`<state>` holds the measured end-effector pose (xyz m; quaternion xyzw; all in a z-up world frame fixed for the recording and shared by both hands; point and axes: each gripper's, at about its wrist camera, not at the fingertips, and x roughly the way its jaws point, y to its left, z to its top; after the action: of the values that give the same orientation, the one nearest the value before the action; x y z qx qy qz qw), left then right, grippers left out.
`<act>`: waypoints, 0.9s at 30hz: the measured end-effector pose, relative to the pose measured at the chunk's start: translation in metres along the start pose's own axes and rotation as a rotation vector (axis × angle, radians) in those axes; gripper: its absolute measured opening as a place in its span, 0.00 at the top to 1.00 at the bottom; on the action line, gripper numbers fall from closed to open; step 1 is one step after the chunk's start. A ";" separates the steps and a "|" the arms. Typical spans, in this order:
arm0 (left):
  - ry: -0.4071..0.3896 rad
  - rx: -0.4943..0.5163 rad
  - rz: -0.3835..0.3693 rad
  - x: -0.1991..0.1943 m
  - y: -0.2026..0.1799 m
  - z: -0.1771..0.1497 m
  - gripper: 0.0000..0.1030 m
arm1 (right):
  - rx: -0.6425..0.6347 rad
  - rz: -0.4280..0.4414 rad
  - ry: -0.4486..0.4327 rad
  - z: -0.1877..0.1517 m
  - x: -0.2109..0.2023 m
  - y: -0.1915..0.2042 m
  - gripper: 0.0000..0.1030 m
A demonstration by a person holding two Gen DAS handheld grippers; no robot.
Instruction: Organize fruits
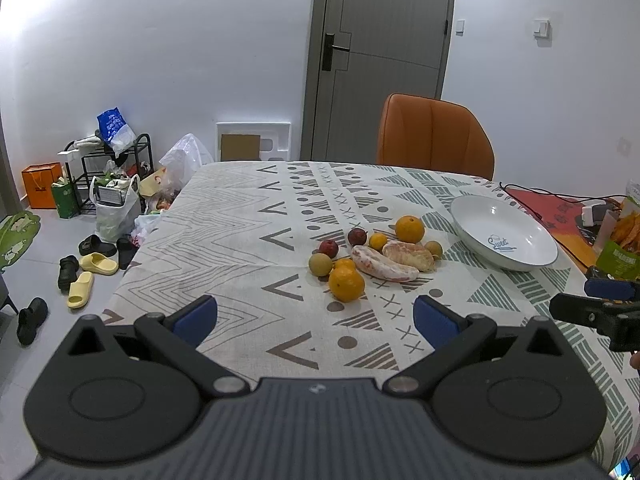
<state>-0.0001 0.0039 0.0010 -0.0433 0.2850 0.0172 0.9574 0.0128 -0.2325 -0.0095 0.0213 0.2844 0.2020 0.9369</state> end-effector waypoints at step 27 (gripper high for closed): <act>0.007 0.002 -0.011 0.026 -0.005 0.008 0.00 | 0.003 0.011 0.024 0.002 0.026 -0.008 0.00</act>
<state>0.0262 0.0002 -0.0066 -0.0442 0.2883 0.0113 0.9564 0.0364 -0.2298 -0.0227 0.0217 0.2956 0.2071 0.9323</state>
